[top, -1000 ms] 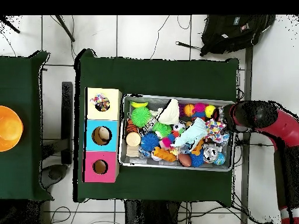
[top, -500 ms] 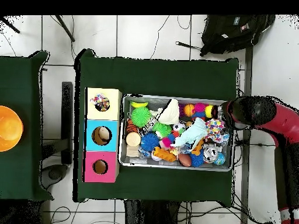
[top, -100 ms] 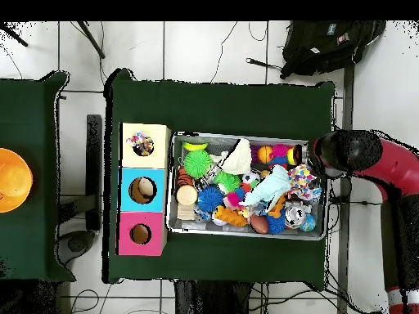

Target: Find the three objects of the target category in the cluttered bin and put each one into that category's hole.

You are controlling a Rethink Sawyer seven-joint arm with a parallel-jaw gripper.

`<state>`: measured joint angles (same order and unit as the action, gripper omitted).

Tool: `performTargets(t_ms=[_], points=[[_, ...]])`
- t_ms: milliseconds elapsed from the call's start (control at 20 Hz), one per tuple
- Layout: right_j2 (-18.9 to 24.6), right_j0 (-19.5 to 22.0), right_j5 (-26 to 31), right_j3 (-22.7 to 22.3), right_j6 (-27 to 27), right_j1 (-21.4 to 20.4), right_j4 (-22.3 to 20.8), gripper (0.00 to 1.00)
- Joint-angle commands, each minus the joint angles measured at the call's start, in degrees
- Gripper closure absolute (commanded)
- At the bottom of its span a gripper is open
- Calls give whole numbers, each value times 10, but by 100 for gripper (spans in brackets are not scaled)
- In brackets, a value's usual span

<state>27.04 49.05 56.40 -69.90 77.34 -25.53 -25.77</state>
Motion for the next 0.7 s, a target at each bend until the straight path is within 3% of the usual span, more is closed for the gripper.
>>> performTargets(t_ms=[50, 350, 500, 700], points=[[-34, -9, 45, 28, -23, 38, -30, 0], [-40, -8, 43, 59, -31, 61, -31, 0], [-46, -3, 9, 27, -25, 43, -35, 0], [-49, 16, 7, -10, -59, 12, -37, 0]])
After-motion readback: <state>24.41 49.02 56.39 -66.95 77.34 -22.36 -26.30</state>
